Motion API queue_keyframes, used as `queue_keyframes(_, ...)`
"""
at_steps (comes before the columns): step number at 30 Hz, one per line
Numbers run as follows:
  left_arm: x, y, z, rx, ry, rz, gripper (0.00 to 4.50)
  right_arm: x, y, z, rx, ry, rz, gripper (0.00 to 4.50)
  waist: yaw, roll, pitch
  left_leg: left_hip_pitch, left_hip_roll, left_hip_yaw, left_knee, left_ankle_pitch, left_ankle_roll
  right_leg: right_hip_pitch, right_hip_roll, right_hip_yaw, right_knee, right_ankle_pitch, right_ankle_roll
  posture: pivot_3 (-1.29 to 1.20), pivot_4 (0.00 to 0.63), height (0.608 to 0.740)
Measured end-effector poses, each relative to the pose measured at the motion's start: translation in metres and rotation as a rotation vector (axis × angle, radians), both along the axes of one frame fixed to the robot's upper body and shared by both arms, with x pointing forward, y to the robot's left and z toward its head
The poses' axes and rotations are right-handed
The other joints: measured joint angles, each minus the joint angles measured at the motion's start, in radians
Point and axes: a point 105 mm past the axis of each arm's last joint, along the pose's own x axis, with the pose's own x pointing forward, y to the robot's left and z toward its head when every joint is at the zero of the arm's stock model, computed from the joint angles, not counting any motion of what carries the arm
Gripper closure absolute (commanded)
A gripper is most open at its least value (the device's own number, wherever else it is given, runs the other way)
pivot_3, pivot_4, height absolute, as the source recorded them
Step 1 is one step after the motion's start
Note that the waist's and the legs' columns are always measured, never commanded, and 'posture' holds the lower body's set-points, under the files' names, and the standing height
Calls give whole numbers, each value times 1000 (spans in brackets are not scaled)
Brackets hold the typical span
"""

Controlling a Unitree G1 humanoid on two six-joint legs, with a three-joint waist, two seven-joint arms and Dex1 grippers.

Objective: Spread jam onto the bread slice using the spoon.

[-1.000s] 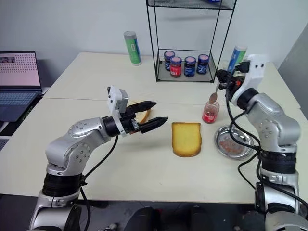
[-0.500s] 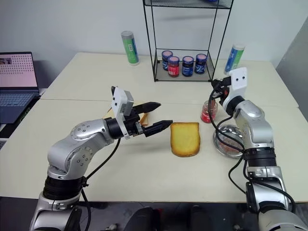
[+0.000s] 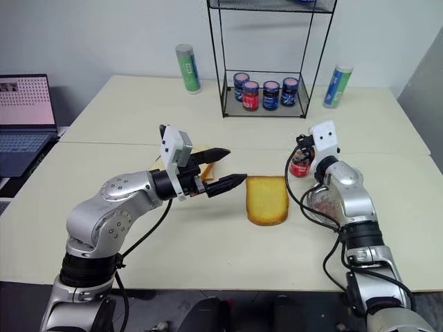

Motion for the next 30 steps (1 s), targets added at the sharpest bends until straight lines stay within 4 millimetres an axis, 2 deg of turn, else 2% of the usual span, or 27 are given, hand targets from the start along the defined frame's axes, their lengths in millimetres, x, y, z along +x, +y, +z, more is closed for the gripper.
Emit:
queue_keyframes(5,0,-1,1,1,1,-2,0,2,-4,0,96,36,-40,4466,-1,0,0,1,0,0,0,0,0,0,0,0,1,0,0,0,150,740)
queue_keyframes(13,1,-2,4,-4,-6,-9,0,7,-16,1,359,150,-122,4466,-1,0,0,1,0,0,0,0,0,0,0,0,1,0,0,0,150,740)
queue_keyframes(23,7,-4,5,-8,-12,-6,0,9,-29,12,623,212,-170,4466,-2,0,0,1,0,0,0,0,0,0,0,0,1,0,0,0,150,740)
queue_keyframes(30,8,-5,3,-7,-9,-18,0,6,-38,8,791,270,-215,4466,-2,0,0,1,0,0,0,0,0,0,0,0,1,0,0,0,150,740)
